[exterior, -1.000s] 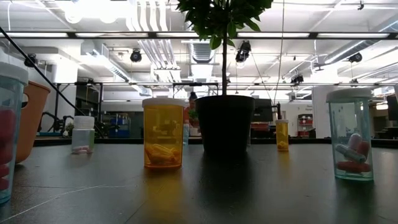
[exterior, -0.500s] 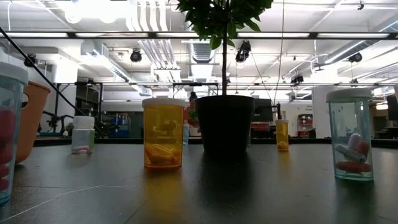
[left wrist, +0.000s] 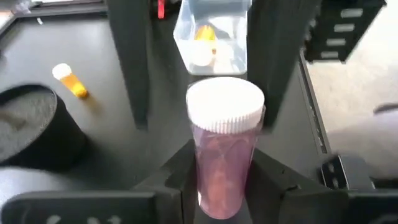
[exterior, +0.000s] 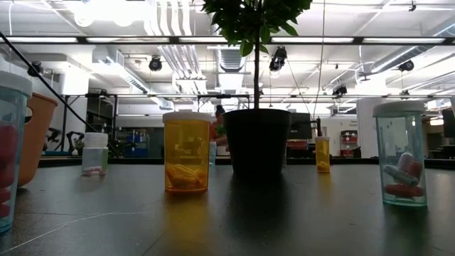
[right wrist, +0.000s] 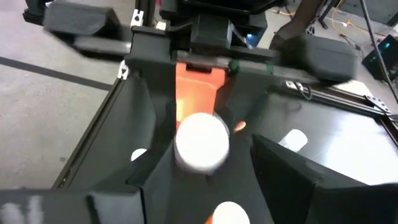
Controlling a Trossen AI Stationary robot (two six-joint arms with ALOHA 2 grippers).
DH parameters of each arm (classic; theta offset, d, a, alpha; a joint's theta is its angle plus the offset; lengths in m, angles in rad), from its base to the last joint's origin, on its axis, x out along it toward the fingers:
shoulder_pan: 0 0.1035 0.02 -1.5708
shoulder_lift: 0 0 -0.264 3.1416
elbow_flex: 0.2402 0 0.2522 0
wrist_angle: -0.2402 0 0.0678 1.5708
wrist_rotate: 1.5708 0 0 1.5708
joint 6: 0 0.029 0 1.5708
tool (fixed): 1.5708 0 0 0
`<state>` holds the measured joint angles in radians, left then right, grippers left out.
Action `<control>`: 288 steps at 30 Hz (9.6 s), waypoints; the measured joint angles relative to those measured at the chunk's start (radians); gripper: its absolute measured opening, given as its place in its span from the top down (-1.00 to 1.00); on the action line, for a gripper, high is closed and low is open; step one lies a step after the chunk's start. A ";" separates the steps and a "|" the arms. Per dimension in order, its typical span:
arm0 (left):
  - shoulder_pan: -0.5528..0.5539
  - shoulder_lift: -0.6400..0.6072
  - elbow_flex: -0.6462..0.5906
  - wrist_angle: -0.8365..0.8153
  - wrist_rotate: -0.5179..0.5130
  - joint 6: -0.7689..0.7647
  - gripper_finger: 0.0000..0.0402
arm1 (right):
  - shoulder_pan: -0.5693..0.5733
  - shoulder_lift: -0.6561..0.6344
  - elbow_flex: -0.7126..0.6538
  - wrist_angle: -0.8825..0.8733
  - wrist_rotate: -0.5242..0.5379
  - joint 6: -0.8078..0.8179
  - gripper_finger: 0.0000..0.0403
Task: Pick and place medicine bottles into bin by pill shape (circle, oval)
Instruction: Put the pink tablet bottle into the orange bin, then put the transparent capsule bottle into the transparent bin
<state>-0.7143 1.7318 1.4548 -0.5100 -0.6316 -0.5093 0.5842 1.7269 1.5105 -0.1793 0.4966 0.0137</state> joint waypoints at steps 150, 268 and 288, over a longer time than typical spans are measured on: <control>0.588 -0.181 -0.433 -0.539 0.507 -0.276 0.01 | 0.373 -0.592 -0.547 -0.361 0.293 0.502 -0.13; 0.184 0.072 -0.141 0.938 0.127 0.643 -0.30 | 0.333 -0.347 -0.808 0.985 0.391 -0.141 0.25; 0.252 0.261 -0.154 1.497 0.332 0.628 -0.17 | 0.282 -0.316 -0.885 1.277 0.262 -0.248 0.25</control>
<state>-0.4619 1.9923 1.3004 0.9866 -0.2994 0.1187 0.8658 1.4109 0.6254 1.0981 0.7587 -0.2339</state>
